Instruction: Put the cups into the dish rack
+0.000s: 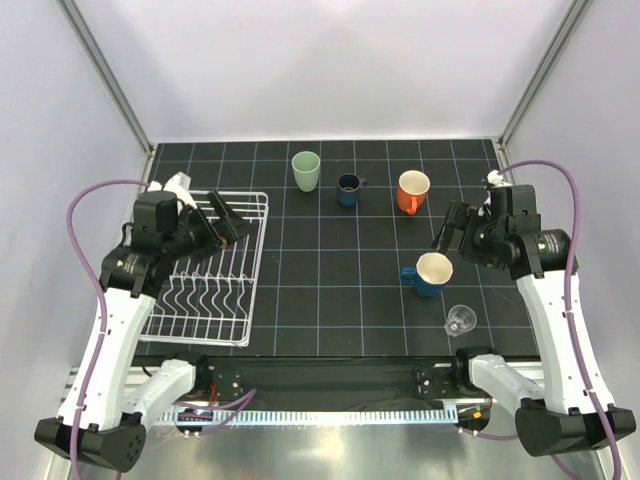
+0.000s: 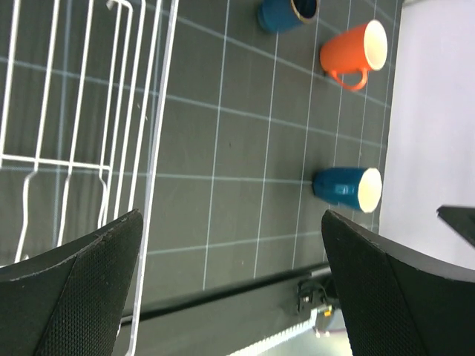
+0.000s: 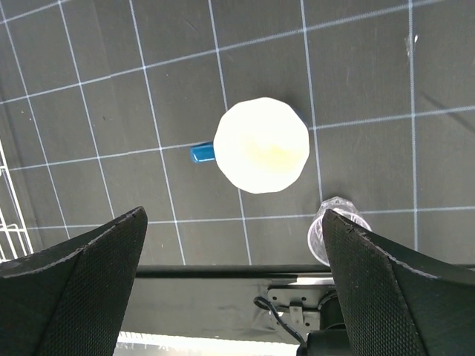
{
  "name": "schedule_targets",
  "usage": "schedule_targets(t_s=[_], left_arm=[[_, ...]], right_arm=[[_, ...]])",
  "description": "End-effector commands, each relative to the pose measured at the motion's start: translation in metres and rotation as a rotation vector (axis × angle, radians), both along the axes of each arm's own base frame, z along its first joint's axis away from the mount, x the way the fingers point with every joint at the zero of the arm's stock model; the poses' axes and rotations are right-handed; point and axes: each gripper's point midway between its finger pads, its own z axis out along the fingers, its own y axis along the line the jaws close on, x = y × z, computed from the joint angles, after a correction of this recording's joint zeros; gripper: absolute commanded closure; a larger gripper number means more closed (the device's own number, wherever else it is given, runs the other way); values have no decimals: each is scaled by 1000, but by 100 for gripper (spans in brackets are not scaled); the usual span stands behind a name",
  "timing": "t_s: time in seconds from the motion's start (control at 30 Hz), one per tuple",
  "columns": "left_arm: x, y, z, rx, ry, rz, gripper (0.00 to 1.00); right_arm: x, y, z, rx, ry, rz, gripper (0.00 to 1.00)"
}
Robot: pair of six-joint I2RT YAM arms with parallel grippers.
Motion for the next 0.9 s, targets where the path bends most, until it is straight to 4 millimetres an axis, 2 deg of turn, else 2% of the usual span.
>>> schedule_targets(t_s=[0.0,0.1,0.23,0.4,0.5,0.6,0.73,0.87], left_arm=[[-10,-7,-1,-24,14,-60,1],[-9,-5,-8,-18,58,-51,0],[-11,-1,-13,-17,82,-21,0],[-15,0,-11,1,61,-35,0],[-17,1,-7,-5,42,-31,0],[-20,0,-6,-10,36,-39,0],[-24,-6,-8,-31,44,-71,0],[-24,-8,-7,-36,43,-80,0]], right_arm=[[7,-1,23,-23,-66,37,0],[11,1,21,-24,-50,51,0],[12,5,8,-10,21,66,0],[9,8,-22,-19,144,103,1],[6,9,-34,-58,204,113,4],[5,11,-38,-87,202,112,7],[3,17,-46,-63,218,100,20],[5,29,-54,-43,218,110,26]])
